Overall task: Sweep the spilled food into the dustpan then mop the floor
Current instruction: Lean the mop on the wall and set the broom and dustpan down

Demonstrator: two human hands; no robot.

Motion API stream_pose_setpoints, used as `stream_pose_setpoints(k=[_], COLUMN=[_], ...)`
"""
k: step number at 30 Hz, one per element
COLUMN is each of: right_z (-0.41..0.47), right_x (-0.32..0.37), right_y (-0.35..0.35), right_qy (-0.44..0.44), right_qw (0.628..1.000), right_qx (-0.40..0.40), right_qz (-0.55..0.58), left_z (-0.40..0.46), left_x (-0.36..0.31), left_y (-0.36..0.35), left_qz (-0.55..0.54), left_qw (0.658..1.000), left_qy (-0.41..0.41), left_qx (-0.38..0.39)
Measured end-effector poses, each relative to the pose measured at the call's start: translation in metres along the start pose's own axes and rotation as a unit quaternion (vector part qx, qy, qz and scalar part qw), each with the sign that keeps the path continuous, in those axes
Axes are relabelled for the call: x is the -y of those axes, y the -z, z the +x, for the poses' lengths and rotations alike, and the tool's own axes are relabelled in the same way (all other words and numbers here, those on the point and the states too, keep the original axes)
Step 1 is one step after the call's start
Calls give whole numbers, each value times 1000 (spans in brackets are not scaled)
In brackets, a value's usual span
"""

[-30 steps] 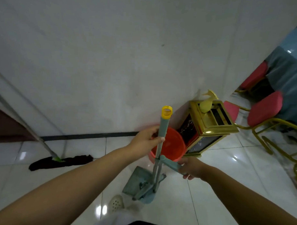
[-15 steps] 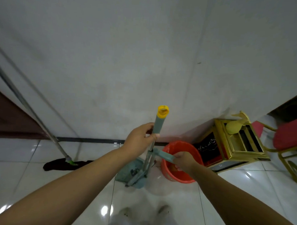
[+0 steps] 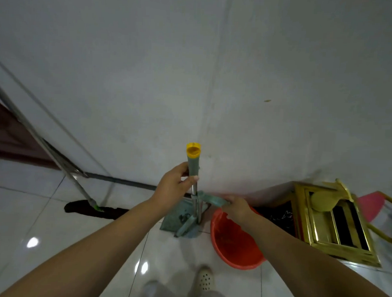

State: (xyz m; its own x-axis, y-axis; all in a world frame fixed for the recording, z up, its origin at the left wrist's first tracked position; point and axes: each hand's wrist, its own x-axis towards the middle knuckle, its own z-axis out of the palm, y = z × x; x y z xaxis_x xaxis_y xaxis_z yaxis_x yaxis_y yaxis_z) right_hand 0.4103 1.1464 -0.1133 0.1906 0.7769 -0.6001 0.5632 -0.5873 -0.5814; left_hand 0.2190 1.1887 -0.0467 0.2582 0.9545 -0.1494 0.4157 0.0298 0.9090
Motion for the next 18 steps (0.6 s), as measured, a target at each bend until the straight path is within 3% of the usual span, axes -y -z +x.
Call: stream_pose_setpoints(k=[10,18], right_z=[38,18], right_x=[-8,-16], right_y=[25,43], right_qy=[0,-29], right_qw=[1000,1000], right_qx=[-6,-5], right_qz=[-15,2], left_z=[31,26], left_x=[-16,-28], left_y=[-35,-40], left_qz=[0,11], left_qw=[997,997], left_qy=[44,54], left_qx=[-66,-48])
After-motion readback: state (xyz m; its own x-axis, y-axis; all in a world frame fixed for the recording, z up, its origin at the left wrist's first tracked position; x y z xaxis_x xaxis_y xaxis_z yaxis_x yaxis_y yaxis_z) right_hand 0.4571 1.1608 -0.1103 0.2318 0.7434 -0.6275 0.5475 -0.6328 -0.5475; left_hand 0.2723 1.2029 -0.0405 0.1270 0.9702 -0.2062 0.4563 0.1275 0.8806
